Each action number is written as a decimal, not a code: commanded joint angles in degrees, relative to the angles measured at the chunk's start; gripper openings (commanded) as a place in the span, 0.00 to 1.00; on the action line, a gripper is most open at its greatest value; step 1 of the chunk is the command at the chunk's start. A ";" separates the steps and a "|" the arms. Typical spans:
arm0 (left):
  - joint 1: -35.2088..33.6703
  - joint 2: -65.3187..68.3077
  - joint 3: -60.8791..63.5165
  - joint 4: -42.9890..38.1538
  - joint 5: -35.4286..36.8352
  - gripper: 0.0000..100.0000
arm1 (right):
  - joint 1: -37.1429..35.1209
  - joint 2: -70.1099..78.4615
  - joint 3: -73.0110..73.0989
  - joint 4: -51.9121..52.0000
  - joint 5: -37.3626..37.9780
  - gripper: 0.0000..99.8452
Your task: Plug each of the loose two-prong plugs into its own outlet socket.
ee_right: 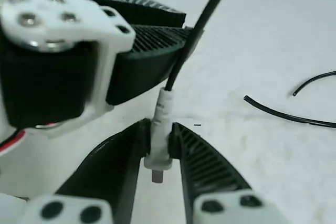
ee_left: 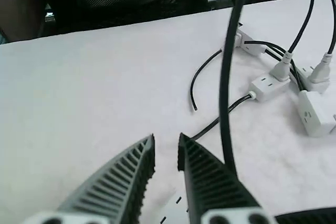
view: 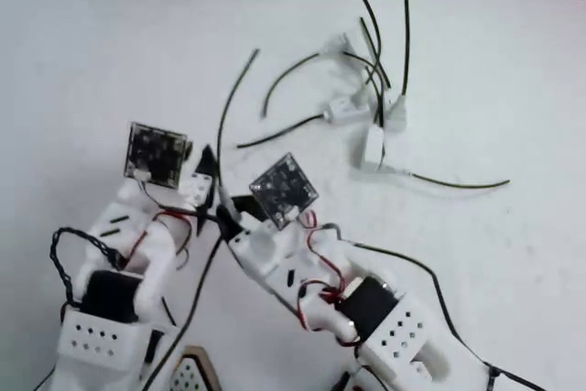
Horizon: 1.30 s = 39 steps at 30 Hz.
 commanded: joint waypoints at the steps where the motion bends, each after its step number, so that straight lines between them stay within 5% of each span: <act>1: 3.56 -0.75 -2.90 4.92 -2.73 0.09 | -0.66 -1.63 -0.35 -0.40 0.18 0.02; 14: 7.08 -0.75 -6.33 11.08 -5.01 0.09 | 1.54 -1.54 -0.18 -0.40 0.18 0.02; 20: -6.90 -0.75 -6.33 11.08 -4.92 0.09 | 1.54 1.10 -0.88 0.22 0.18 0.02; 27: -25.27 -0.75 -2.02 10.46 -4.92 0.09 | 3.82 23.60 -12.92 0.31 0.18 0.02; 39: -29.05 -0.75 7.91 0.18 -4.92 0.09 | 4.70 50.86 -30.07 0.31 2.81 0.02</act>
